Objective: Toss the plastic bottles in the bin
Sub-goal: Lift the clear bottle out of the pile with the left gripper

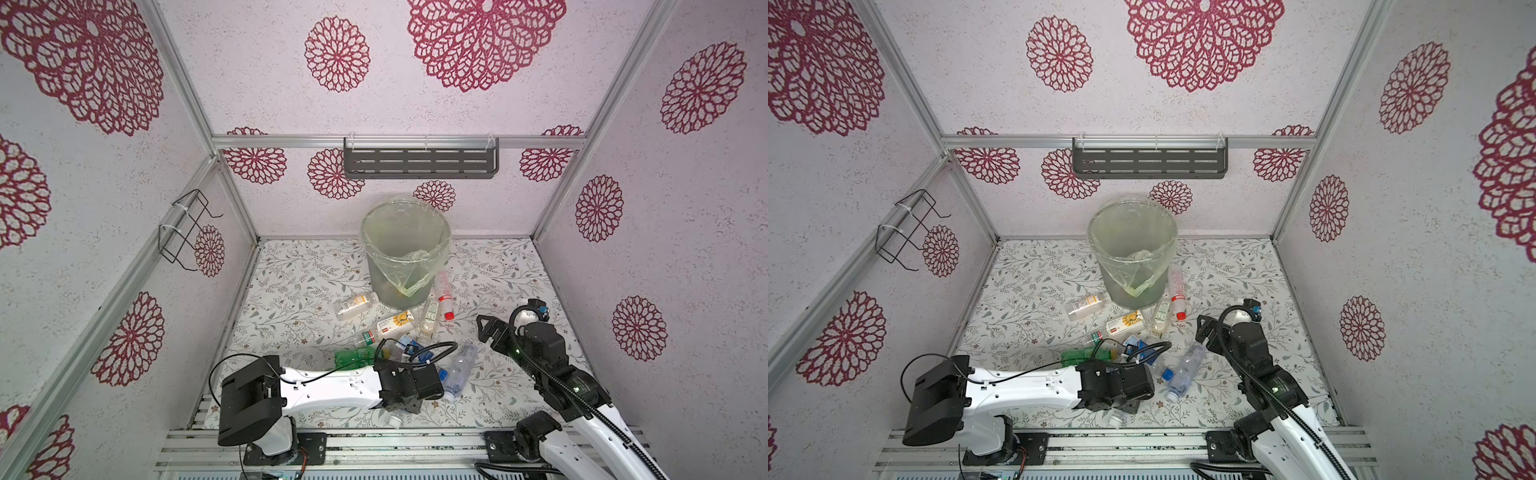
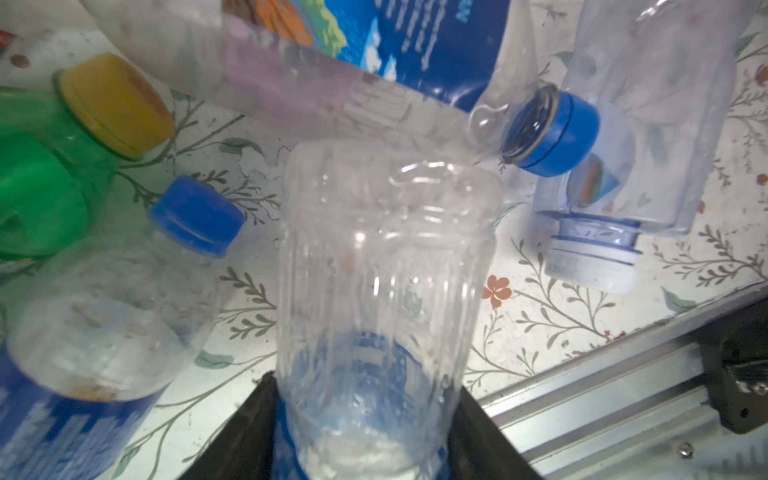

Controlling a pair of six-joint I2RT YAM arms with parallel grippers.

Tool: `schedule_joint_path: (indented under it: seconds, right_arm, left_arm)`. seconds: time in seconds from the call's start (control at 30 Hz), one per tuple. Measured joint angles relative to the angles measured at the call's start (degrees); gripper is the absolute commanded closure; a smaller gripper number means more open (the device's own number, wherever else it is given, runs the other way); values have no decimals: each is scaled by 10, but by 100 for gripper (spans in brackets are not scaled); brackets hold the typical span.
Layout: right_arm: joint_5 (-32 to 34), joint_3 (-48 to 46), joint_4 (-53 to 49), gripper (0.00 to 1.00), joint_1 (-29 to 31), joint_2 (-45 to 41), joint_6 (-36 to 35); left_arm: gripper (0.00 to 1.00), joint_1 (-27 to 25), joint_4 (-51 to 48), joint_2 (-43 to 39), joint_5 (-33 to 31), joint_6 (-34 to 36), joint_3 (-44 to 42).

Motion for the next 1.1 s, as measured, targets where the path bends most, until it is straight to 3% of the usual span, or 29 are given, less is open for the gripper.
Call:
schedule_joint_path:
  seconds: [0.37, 0.63, 0.83, 1.1]
  right_arm:
    - [0, -42, 9, 1, 0, -1, 46]
    - [-1, -61, 21, 1, 0, 15, 83]
    - [-1, -73, 35, 1, 0, 36, 99]
    - [17, -84, 37, 1, 0, 40, 127]
  left_arm:
    - [40, 0, -14, -72, -19, 5, -1]
    - [40, 11, -26, -187, -47, 7, -40]
    - [41, 72, 5, -263, -38, 14, -85]
    - [41, 156, 26, -292, -11, 61, -67]
